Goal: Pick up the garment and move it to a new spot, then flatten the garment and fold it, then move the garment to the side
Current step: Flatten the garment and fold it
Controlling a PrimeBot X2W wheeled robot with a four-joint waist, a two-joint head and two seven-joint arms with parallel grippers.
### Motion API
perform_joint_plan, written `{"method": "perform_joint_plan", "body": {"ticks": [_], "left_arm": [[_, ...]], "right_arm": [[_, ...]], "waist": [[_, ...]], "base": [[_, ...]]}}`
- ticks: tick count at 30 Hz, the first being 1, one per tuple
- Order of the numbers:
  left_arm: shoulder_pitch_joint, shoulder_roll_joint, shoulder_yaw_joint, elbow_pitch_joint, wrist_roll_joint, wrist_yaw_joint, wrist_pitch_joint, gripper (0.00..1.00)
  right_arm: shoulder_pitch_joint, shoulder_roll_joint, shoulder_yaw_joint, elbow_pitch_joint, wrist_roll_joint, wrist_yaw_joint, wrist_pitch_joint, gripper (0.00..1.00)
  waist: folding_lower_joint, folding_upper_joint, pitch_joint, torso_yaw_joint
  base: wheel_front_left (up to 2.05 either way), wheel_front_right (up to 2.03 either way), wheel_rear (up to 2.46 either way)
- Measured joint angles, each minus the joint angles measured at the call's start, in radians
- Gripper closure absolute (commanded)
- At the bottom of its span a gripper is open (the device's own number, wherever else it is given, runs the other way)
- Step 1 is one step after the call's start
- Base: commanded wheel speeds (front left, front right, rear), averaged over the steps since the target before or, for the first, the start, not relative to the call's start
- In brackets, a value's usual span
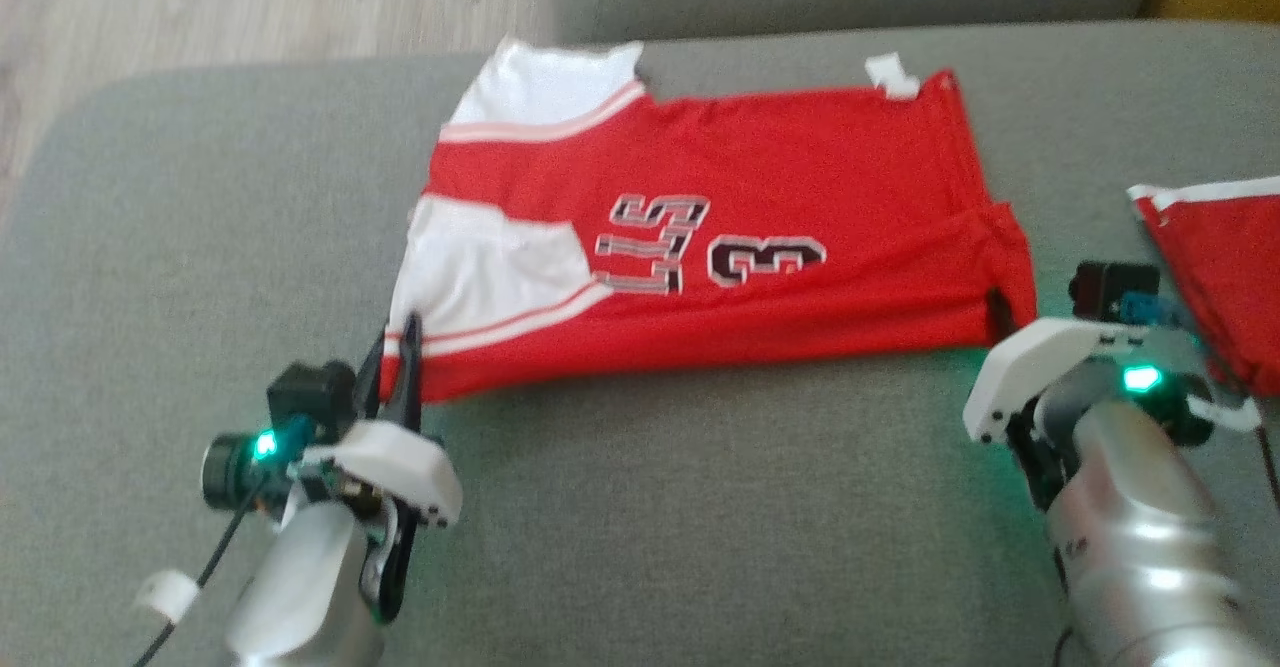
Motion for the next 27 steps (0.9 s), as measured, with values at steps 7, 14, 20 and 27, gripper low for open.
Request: {"method": "perform_joint_plan", "body": {"ticks": [7, 14, 20, 27], "left_arm": [[0.105, 0.040, -0.023, 0.000, -0.002, -0.019, 0.028, 1.00], [0.231, 0.092, -0.037, -0.082, -0.016, -0.040, 0.098, 1.00], [0.302, 0.120, -0.053, -0.190, -0.027, -0.042, 0.168, 1.00], [0.325, 0.126, -0.049, -0.262, -0.036, -0.008, 0.176, 1.00]], "right_arm": [[0.120, 0.009, 0.052, -0.075, 0.120, 0.000, 0.037, 1.00], [0.333, 0.012, 0.109, -0.304, 0.205, 0.000, 0.175, 1.00], [0.512, 0.014, 0.098, -0.580, 0.219, 0.000, 0.265, 1.00], [0.589, 0.019, 0.078, -0.727, 0.248, 0.000, 0.251, 0.56]], "waist": [[-0.0001, 0.0000, -0.105, -0.028], [-0.0002, 0.0000, -0.171, -0.055], [-0.0001, 0.0000, -0.168, -0.062], [0.0001, 0.0000, -0.140, -0.075]], "base": [[0.00, 0.00, 0.00], [0.00, 0.00, 0.00], [0.00, 0.00, 0.00], [0.00, 0.00, 0.00]]}}
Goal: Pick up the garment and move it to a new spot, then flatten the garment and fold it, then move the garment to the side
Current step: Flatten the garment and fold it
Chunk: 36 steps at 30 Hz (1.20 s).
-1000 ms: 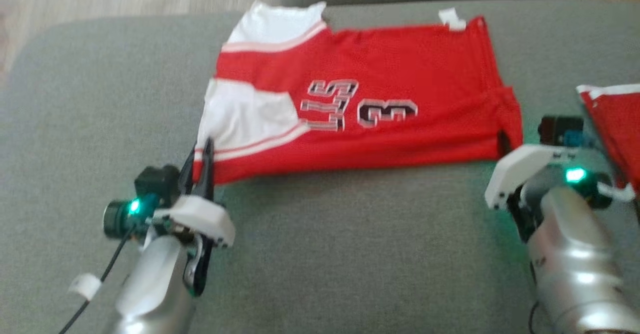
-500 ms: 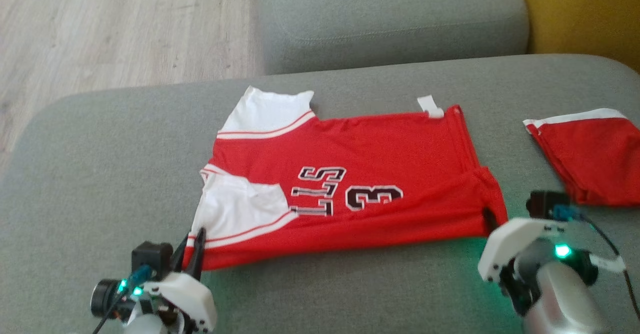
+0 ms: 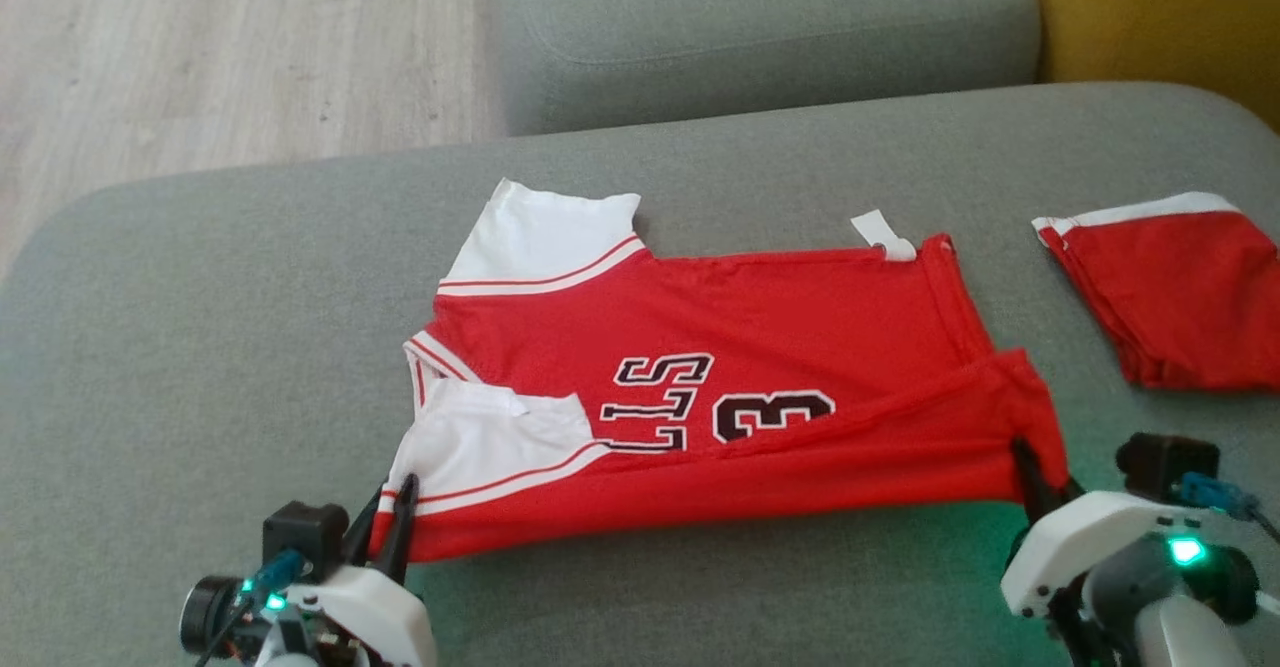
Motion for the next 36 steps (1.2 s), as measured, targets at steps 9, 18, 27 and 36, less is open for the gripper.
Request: {"method": "perform_joint_plan", "body": {"ticks": [9, 18, 27, 36], "left_arm": [[-0.010, -0.017, 0.066, -0.049, 0.000, 0.123, -0.074, 0.00], [-0.060, -0.104, 0.120, -0.144, -0.058, 0.118, -0.263, 0.00], [-0.056, -0.152, 0.165, -0.201, -0.014, 0.052, -0.279, 0.00], [-0.177, -0.130, 0.151, -0.058, 0.068, 0.007, -0.228, 0.00]], "right_arm": [[-0.012, -0.002, -0.035, -0.036, 0.042, 0.000, -0.176, 0.00], [-0.029, -0.002, 0.062, -0.069, 0.034, 0.000, -0.447, 0.00], [-0.038, -0.002, 0.095, -0.112, 0.025, 0.000, -0.486, 0.00], [-0.084, -0.002, 0.106, -0.158, 0.027, 0.000, -0.489, 0.00]], "waist": [[0.0000, 0.0000, 0.023, -0.013], [0.0000, 0.0000, 0.029, -0.016], [0.0000, 0.0000, 0.067, -0.024], [0.0000, 0.0000, 0.150, -0.043]], "base": [[0.00, 0.00, 0.00], [0.00, 0.00, 0.00], [0.00, 0.00, 0.00], [0.00, 0.00, 0.00]]}}
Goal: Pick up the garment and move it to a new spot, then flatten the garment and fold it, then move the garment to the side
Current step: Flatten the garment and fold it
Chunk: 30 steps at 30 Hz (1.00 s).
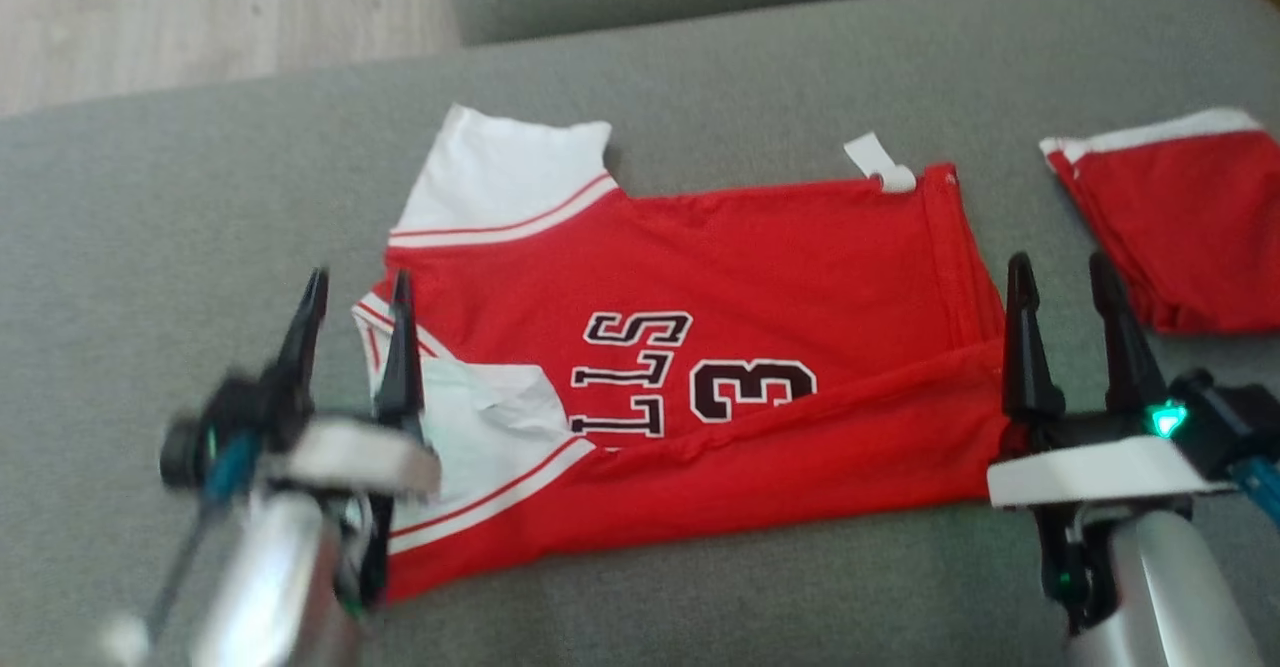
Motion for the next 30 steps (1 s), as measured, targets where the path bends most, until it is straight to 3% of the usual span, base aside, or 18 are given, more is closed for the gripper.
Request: {"method": "perform_joint_plan", "body": {"ticks": [9, 14, 19, 23, 30], "left_arm": [[-0.465, 0.131, -0.044, 0.218, 0.023, -0.105, 0.342, 0.00], [-0.624, 0.195, -0.052, 0.369, -0.036, -0.125, 0.524, 0.00], [-0.731, 0.250, -0.069, 0.473, -0.074, -0.126, 0.602, 0.00], [-0.764, 0.257, -0.086, 0.526, -0.127, -0.126, 0.651, 0.00], [-0.772, 0.287, -0.161, 0.570, -0.181, -0.134, 0.702, 0.00]], "right_arm": [[-0.125, -0.002, 0.066, -0.033, 0.056, 0.000, -0.001, 0.00], [-0.174, -0.003, 0.116, -0.044, 0.109, 0.000, -0.004, 0.00], [-0.199, -0.003, 0.121, -0.044, 0.159, 0.000, -0.004, 0.00], [-0.208, -0.003, 0.127, -0.043, 0.174, 0.000, -0.004, 0.00], [-0.207, -0.003, 0.125, -0.043, 0.184, 0.000, -0.004, 0.00]], "waist": [[0.0003, 0.0000, 0.141, -0.066], [0.0002, 0.0000, 0.206, -0.137], [0.0002, 0.0000, 0.262, -0.202], [0.0001, 0.0000, 0.293, -0.240], [-0.0004, 0.0000, 0.298, -0.256]], "base": [[0.00, 0.00, 0.00], [0.00, 0.00, 0.00], [0.00, 0.00, 0.00], [0.00, 0.00, 0.00], [0.00, 0.00, 0.00]]}}
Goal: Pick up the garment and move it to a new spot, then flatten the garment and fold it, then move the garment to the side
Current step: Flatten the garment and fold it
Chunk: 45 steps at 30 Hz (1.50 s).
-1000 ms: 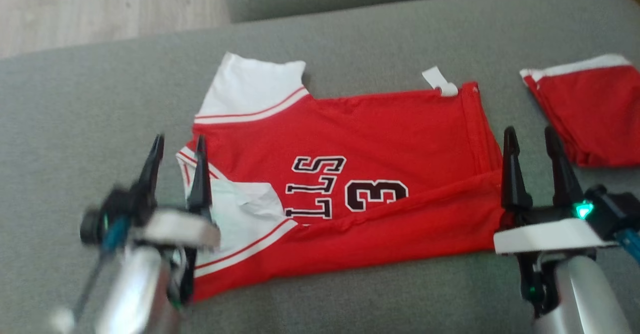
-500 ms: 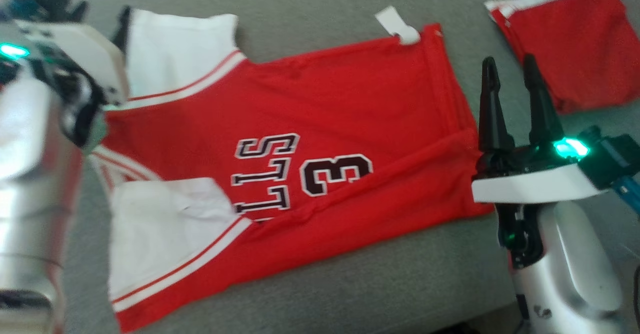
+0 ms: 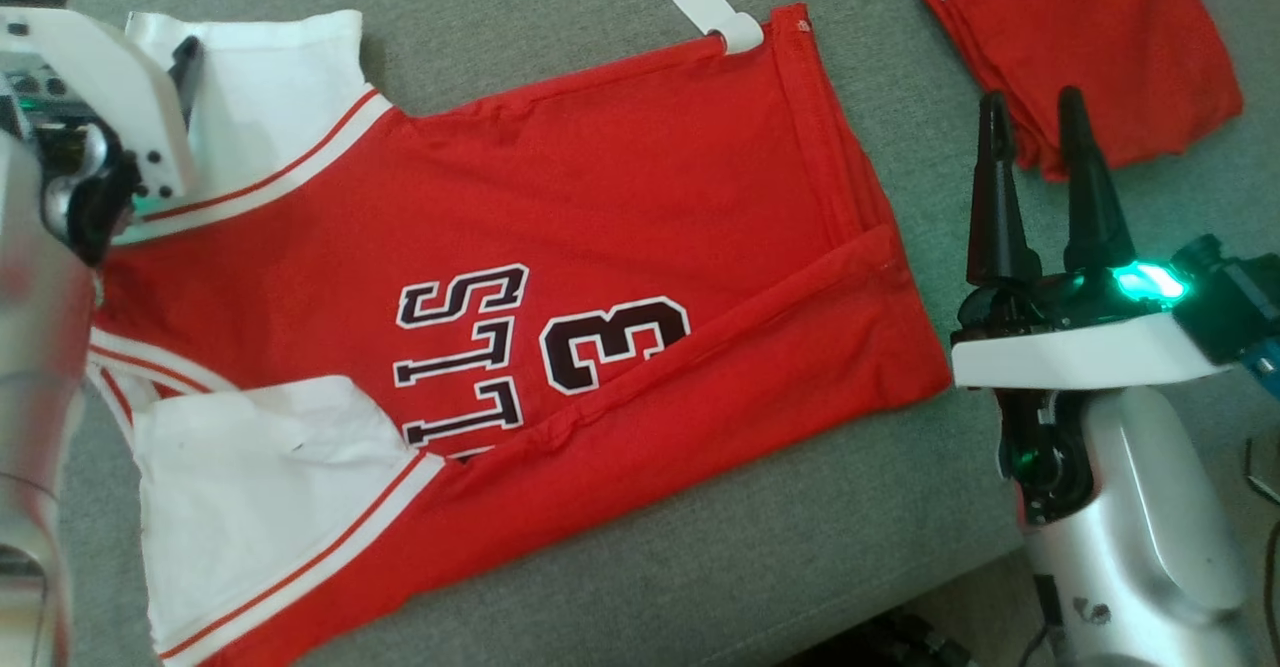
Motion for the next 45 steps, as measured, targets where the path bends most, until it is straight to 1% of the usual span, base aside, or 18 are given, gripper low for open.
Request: {"method": "perform_joint_plan", "body": {"ticks": [4, 5, 6, 7, 11, 15, 19, 21, 22, 26, 28, 30, 32, 34, 36, 40, 45], "left_arm": [[-0.009, 0.010, -0.021, 0.013, -0.022, 0.000, 0.002, 0.00], [-0.009, 0.010, -0.031, 0.012, -0.034, 0.000, 0.008, 0.04], [-0.009, 0.009, -0.041, 0.007, -0.050, 0.000, 0.010, 0.60], [-0.009, 0.008, -0.046, 0.003, -0.067, 0.000, 0.009, 1.00], [-0.002, -0.009, -0.064, -0.007, -0.133, 0.000, -0.030, 1.00], [0.019, -0.035, -0.085, -0.050, -0.178, 0.000, -0.122, 1.00], [0.053, -0.073, -0.109, -0.130, -0.257, 0.000, -0.230, 1.00], [0.083, -0.077, -0.149, -0.177, -0.265, 0.000, -0.281, 1.00], [0.083, -0.077, -0.149, -0.177, -0.265, 0.000, -0.281, 1.00], [0.155, -0.074, -0.200, -0.257, -0.290, 0.000, -0.371, 1.00], [0.187, -0.063, -0.249, -0.318, -0.288, 0.000, -0.412, 1.00], [0.212, -0.053, -0.299, -0.375, -0.282, 0.000, -0.444, 1.00], [0.235, -0.045, -0.332, -0.403, -0.262, 0.000, -0.474, 1.00], [0.258, -0.041, -0.337, -0.413, -0.256, 0.000, -0.504, 1.00], [0.274, -0.043, -0.340, -0.429, -0.256, 0.000, -0.524, 1.00], [0.280, -0.057, -0.364, -0.466, -0.249, 0.000, -0.529, 1.00], [0.280, -0.071, -0.388, -0.492, -0.248, 0.000, -0.526, 1.00]], "right_arm": [[0.000, 0.000, 0.001, 0.000, 0.000, 0.000, 0.000, 0.00], [0.000, 0.000, 0.000, 0.000, 0.000, 0.000, 0.000, 0.00], [0.000, 0.000, -0.001, 0.000, 0.000, 0.000, 0.000, 0.00], [0.000, 0.000, -0.002, 0.002, 0.000, 0.000, 0.000, 0.00], [0.000, 0.000, -0.009, 0.020, -0.008, 0.000, 0.000, 0.00], [0.001, 0.000, -0.034, 0.033, -0.030, 0.000, 0.000, 0.00], [0.000, 0.000, -0.046, 0.080, -0.095, 0.000, 0.000, 0.00], [-0.002, 0.000, -0.066, 0.122, -0.117, 0.000, 0.026, 0.00], [-0.002, 0.000, -0.066, 0.122, -0.117, 0.000, 0.026, 0.00], [-0.039, -0.001, -0.141, 0.180, -0.234, 0.000, 0.142, 0.00], [-0.078, 0.000, -0.169, 0.190, -0.287, 0.000, 0.208, 0.00], [-0.117, -0.001, -0.193, 0.196, -0.319, 0.000, 0.275, 0.00], [-0.154, -0.002, -0.208, 0.218, -0.333, 0.000, 0.337, 0.00], [-0.189, -0.008, -0.214, 0.267, -0.344, 0.000, 0.401, 0.00], [-0.217, -0.032, -0.211, 0.327, -0.358, 0.000, 0.447, 0.00], [-0.268, -0.103, -0.227, 0.447, -0.403, 0.000, 0.509, 0.00], [-0.344, -0.138, -0.261, 0.587, -0.437, 0.000, 0.544, 0.00]], "waist": [[0.0002, 0.0000, 0.002, 0.004], [0.0001, 0.0000, 0.002, 0.006], [0.0002, 0.0000, 0.002, 0.008], [0.0004, 0.0000, 0.001, 0.011], [0.0004, 0.0000, -0.015, 0.026], [0.0003, 0.0000, -0.044, 0.057], [0.0003, 0.0000, -0.076, 0.106], [0.0003, 0.0000, -0.094, 0.134], [0.0003, 0.0000, -0.094, 0.134], [0.0002, 0.0000, -0.128, 0.198], [0.0003, 0.0000, -0.144, 0.232], [0.0002, 0.0000, -0.157, 0.266], [0.0002, 0.0000, -0.166, 0.298], [0.0002, 0.0000, -0.174, 0.327], [0.0002, 0.0000, -0.178, 0.351], [0.0002, 0.0000, -0.172, 0.390], [0.0004, 0.0000, -0.148, 0.412]], "base": [[0.00, 0.00, 0.00], [0.00, 0.00, 0.00], [0.00, 0.00, 0.00], [0.00, 0.00, 0.00], [0.00, 0.00, 0.00], [0.00, 0.00, 0.00], [0.00, 0.00, 0.00], [0.00, 0.00, 0.00], [0.00, 0.00, 0.00], [0.00, 0.00, 0.00], [0.00, 0.00, 0.00], [0.00, 0.00, 0.00], [0.00, 0.00, 0.00], [0.00, 0.00, 0.00], [0.00, 0.00, 0.00], [0.00, 0.00, 0.00], [0.00, 0.00, 0.00]]}}
